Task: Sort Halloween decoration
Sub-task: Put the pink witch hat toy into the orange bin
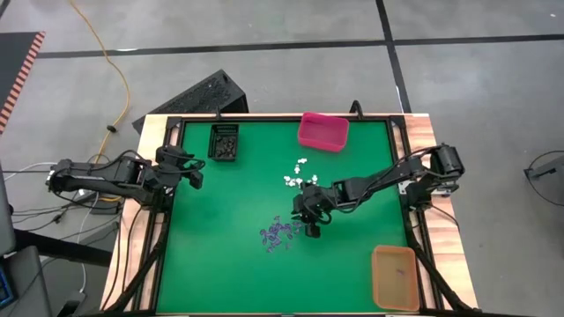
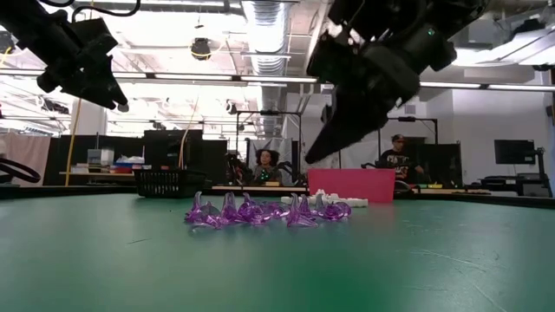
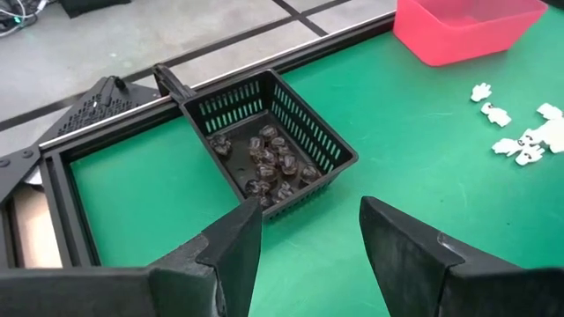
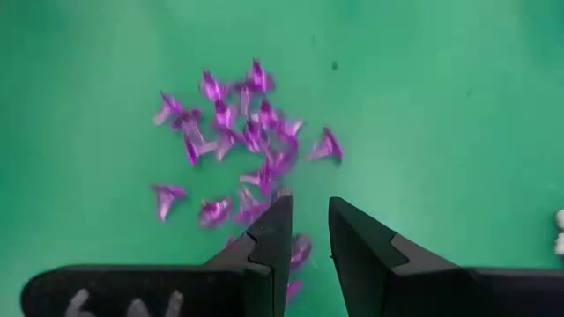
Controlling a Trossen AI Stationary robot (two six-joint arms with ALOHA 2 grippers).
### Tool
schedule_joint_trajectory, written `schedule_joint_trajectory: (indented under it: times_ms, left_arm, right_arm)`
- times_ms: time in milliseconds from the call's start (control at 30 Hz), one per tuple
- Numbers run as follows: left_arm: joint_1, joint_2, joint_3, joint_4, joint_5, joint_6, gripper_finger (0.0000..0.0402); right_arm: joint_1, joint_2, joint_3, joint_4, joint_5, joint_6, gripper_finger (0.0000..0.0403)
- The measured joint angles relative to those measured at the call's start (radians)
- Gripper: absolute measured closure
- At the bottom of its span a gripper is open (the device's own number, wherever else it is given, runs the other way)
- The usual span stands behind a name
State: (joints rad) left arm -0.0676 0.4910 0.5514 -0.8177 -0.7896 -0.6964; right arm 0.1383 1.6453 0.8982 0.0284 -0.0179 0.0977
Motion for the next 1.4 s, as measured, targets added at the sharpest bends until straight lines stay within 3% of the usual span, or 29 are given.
schedule_joint_trajectory:
  times_ms: [233,933,1200,1400]
  left_arm:
    - [0.000,0.000,0.000,0.000,0.000,-0.018,0.0219]
    - [0.000,0.000,0.000,0.000,-0.012,-0.024,0.0219]
    - [0.000,0.000,0.000,-0.001,-0.036,-0.009,0.0219]
    - [0.000,0.000,0.000,-0.001,-0.035,-0.015,0.0219]
  right_arm:
    - [0.024,0.064,0.000,0.042,-0.004,0.003,0.0294]
    - [0.022,0.062,-0.004,-0.001,-0.011,-0.049,0.0294]
    - [-0.030,0.061,-0.004,0.008,-0.198,-0.170,0.0294]
    - [-0.057,0.060,-0.004,-0.070,-0.252,-0.154,0.0297]
